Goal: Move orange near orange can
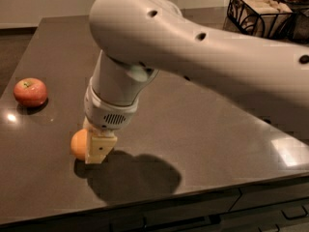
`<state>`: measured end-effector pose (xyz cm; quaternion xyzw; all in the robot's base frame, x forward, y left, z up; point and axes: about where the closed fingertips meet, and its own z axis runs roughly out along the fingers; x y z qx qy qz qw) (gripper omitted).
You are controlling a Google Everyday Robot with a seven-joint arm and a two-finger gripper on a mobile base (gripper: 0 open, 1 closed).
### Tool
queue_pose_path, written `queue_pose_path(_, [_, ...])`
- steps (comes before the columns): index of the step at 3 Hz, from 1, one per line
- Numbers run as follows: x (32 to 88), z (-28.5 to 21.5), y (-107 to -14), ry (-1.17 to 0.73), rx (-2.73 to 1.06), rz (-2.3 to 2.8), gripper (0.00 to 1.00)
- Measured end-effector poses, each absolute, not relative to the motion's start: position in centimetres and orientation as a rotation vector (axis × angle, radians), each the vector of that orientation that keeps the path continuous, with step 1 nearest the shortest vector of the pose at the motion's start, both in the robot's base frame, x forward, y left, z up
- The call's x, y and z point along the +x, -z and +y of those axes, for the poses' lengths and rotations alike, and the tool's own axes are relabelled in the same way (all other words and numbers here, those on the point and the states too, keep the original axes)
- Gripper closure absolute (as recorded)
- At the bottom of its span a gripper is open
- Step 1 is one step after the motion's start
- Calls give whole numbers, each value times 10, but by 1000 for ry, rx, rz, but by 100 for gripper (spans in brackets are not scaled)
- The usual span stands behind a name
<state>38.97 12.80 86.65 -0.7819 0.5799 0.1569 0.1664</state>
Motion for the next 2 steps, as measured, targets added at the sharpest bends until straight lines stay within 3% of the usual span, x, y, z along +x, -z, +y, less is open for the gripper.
queue_pose_path(1, [437, 108, -879, -443, -2069, 1813, 100])
queue_pose_path(2, [507, 88, -888, -433, -1826, 2001, 100])
